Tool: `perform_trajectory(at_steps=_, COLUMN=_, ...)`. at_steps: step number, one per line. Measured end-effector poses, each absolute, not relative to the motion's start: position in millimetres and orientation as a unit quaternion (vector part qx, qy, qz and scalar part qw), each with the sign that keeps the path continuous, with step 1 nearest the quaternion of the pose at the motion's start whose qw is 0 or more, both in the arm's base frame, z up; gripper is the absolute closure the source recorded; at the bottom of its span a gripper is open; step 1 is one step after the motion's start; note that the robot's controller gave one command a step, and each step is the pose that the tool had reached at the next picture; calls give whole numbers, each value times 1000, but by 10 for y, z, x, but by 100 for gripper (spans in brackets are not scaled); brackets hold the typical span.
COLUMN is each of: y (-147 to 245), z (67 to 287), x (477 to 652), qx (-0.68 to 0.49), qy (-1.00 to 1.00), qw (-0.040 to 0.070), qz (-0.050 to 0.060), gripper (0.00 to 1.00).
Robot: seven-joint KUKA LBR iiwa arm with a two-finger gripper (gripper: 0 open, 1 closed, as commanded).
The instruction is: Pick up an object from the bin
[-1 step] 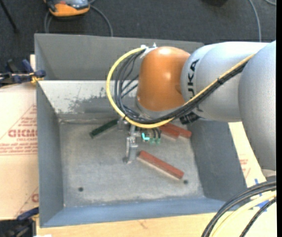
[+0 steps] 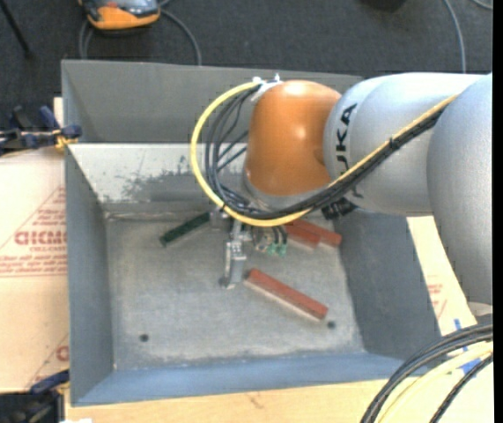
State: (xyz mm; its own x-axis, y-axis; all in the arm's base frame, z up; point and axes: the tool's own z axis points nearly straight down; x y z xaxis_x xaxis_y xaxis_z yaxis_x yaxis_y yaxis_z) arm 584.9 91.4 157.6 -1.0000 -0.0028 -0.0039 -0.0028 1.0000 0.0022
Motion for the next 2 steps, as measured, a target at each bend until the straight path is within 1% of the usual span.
perform_trajectory(at_steps=1, y=1078, z=1472, x=6308, qx=-56, qy=998, qw=3, qz=0, gripper=0)
perform_trajectory(at_steps=2, y=1267, z=1130, x=6484, qx=-22, qy=1000, qw=2, qz=1, gripper=0)
